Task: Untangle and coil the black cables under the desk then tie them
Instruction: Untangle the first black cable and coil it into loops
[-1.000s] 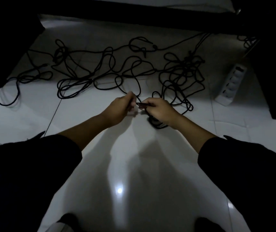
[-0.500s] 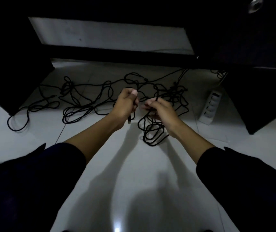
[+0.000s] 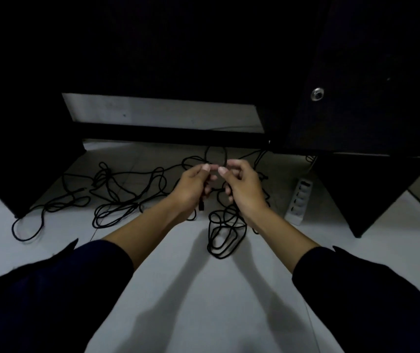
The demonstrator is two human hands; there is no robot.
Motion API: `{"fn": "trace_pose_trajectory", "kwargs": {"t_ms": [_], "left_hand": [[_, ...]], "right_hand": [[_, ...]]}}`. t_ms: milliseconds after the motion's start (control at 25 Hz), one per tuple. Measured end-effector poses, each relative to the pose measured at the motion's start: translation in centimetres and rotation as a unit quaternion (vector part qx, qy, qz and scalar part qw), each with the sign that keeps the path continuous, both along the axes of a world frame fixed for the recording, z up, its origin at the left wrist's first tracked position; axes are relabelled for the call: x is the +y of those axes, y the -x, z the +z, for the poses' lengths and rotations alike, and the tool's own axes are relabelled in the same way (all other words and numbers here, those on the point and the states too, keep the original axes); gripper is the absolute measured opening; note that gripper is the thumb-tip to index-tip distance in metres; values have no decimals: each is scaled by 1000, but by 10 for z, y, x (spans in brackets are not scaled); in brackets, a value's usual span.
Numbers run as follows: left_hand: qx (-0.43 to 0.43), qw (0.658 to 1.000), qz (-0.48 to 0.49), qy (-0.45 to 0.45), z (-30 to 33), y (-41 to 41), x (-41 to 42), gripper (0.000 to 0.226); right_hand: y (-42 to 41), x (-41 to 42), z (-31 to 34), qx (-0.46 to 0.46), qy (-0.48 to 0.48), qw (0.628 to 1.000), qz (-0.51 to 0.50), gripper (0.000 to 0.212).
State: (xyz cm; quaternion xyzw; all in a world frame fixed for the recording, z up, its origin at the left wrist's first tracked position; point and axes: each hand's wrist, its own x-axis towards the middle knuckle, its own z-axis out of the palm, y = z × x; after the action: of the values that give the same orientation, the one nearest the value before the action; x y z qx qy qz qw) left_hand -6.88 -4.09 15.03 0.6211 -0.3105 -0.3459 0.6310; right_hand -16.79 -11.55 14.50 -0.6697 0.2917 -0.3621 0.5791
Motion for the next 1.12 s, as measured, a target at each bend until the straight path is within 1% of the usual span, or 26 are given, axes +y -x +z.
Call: {"fn": "trace_pose_trajectory", "kwargs": {"t_ms": [40,160,280,400,520,600,760,880,1000,1040,1120], "left_hand": [[9,1000,-9,4,2,3,-2,36],[60,997,-18,32,9,11,-10,36],[112,992,-15,57,15,13,-14,33],[127,991,-10,47,18,12,-15,29],[145,989,5,41,21,9,-18,30],[156,986,29,48,23,5,-19,31],[202,976,8,83,24,0,-17,30],[188,978,17,87,23,-2,-16,29],[134,988,11,73,25,-9,-13,28],[119,991,12,68,25,-12,-12,27],[92,994,11,51,26,-18,-8,27]], "right_hand": [[-1,1,1,-7,7,1000,-16,6],[-3,2,-1,-22,14,999,-30,6],[-3,4,-2,-44,28,999,-12,20],[-2,7,-2,-56,39,998,17,24],[1,7,-7,-36,30,999,16,14],[5,3,-13,-13,37,999,24,15],[16,-6,-26,19,61,992,106,15],[27,-11,-30,64,96,984,137,32],[39,-21,-30,141,162,961,174,46],[44,-25,-30,177,191,947,191,46],[51,-33,-26,236,253,916,206,38]]}}
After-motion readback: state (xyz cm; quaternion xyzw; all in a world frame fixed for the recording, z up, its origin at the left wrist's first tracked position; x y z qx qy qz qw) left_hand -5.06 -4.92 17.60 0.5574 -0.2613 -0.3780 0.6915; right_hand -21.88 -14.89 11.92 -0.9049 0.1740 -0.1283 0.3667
